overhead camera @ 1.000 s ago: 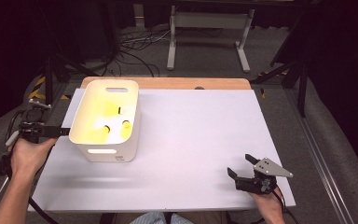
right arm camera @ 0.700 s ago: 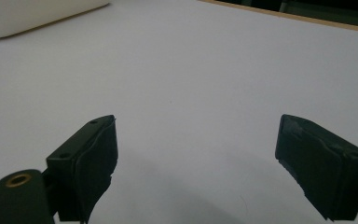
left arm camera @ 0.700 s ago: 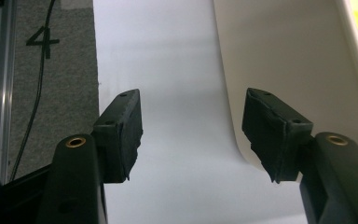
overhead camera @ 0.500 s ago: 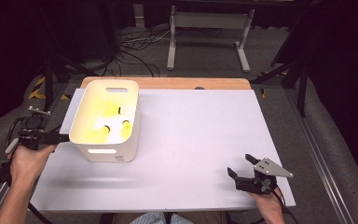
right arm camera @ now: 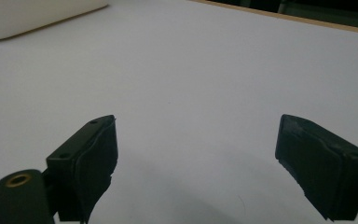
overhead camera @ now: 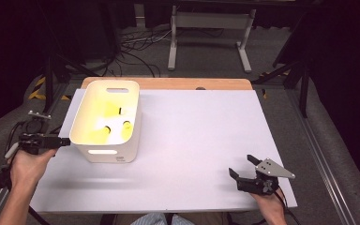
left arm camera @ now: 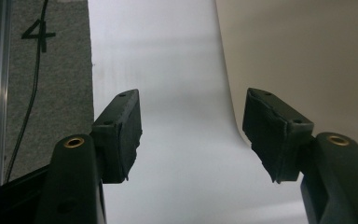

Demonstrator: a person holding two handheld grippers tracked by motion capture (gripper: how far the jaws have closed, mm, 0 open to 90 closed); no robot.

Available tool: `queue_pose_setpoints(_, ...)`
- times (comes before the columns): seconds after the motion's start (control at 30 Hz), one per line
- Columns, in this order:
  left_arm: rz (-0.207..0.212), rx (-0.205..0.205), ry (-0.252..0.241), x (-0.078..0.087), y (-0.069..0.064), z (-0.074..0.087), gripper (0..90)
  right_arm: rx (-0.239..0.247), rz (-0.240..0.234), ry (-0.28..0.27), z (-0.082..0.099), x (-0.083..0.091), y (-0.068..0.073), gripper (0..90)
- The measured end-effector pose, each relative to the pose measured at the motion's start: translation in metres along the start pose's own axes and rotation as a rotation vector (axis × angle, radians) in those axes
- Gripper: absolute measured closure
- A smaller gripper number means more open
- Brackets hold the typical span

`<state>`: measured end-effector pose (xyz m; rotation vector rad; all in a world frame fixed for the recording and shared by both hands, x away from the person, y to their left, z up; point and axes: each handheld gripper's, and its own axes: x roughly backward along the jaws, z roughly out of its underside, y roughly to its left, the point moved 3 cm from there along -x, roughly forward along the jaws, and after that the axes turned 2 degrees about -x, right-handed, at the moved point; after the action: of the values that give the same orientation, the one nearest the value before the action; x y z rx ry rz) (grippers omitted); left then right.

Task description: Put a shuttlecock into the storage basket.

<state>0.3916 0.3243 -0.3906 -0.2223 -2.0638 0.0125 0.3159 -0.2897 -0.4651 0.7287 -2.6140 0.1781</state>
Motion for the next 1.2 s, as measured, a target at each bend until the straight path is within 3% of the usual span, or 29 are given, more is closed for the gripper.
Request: queue_pose_setpoints(1.2,0.029,0.009,0.016,-0.011,-0.005,0.029,36.9,0.001,-0.001,0.001,0.000,0.000,0.000,13.3)
